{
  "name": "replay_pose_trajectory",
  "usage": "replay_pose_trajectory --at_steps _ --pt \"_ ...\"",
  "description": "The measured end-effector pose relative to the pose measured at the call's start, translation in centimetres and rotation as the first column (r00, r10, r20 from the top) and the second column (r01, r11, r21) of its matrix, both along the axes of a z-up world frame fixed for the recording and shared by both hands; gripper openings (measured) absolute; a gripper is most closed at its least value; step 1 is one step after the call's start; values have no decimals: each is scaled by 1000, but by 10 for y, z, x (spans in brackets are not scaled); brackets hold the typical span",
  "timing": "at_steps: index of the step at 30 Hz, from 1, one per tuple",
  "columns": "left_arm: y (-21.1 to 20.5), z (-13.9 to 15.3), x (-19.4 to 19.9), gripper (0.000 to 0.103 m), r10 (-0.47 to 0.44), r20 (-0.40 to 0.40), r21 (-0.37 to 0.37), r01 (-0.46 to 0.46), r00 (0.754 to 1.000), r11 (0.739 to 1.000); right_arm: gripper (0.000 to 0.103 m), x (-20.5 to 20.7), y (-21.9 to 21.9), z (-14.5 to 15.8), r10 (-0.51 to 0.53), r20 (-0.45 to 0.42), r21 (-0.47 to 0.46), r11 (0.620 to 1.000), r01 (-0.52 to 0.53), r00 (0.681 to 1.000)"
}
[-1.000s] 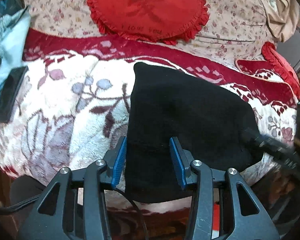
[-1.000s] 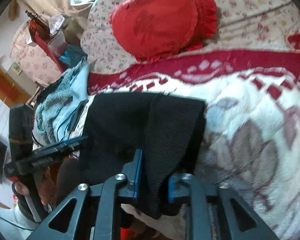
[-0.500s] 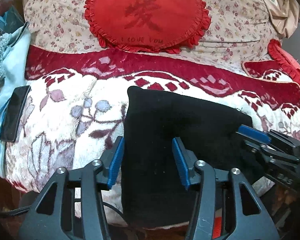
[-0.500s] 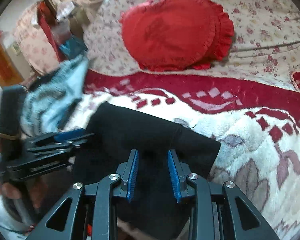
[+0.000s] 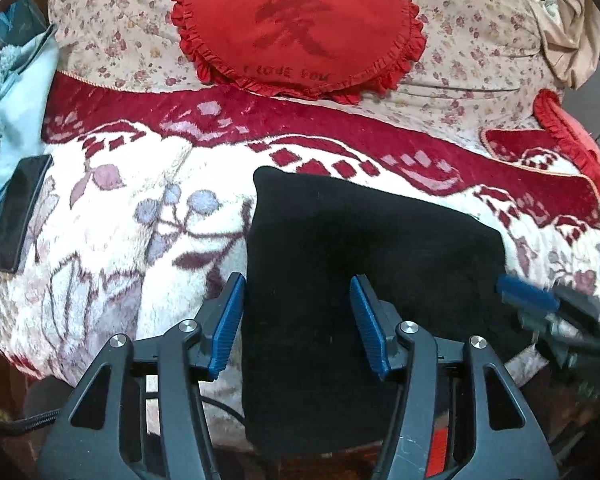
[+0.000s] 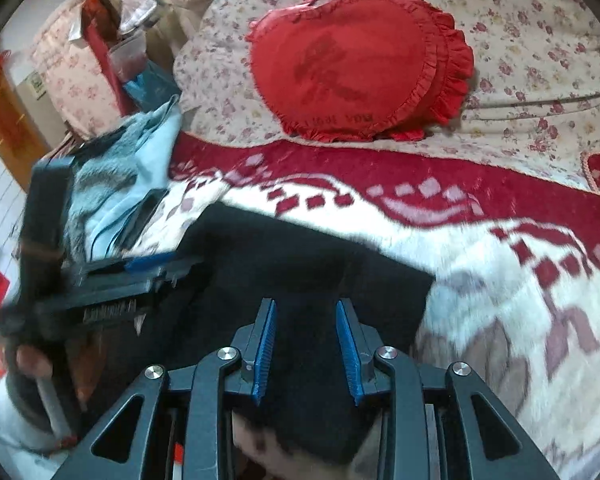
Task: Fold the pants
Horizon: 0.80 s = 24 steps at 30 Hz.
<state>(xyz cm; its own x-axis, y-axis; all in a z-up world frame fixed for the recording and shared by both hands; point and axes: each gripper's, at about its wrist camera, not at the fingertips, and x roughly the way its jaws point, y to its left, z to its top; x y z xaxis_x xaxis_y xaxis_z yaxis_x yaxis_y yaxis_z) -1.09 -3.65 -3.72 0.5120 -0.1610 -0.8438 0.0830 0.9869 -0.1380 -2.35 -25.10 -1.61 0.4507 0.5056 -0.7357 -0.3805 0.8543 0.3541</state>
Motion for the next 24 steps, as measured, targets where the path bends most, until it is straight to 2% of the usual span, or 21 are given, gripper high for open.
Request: replay_pose_trajectory --at_steps 2,5,7,9,12,14,16,19,20,21,24 --pt "5 0 -7 54 -4 -3 -28 4 1000 1000 38 -18 0 -4 28 -17 -4 1000 -28 999" --pt "11 -4 -17 56 -8 -8 -79 7 1000 997 39 -35 1 -18 52 -15 -40 998 -53 999" --pt "11 -14 -20 61 -13 -35 -100 10 999 995 39 -41 0 -24 52 7 -38 998 -52 999" --pt "12 -20 -22 62 -20 -55 -127 13 998 992 39 -41 -3 -22 53 -1 -26 998 -53 999" --pt "15 -24 -23 65 -16 -62 -167 5 998 986 40 -37 -18 -15 13 -20 46 999 -12 1000" --pt "18 -25 -21 66 -21 -70 -185 8 997 983 53 -31 -32 -15 -39 -41 88 995 43 998" --pt "19 -27 -18 71 -28 -77 -202 11 997 979 57 -25 -41 -23 -75 -81 117 990 85 994" --pt "20 -32 -13 73 -35 -87 -241 13 996 970 59 -16 -46 -44 -91 -169 173 978 120 981" --pt "21 -35 -12 80 -34 -93 -255 9 995 967 60 -13 -48 -51 -96 -194 197 971 135 976" --pt "22 -39 -10 82 -27 -103 -270 -2 994 963 60 -10 -49 -57 -96 -215 238 960 147 972" --pt "23 -43 -9 87 -37 -97 -294 7 995 956 64 -1 -44 -66 -88 -242 286 945 158 966"
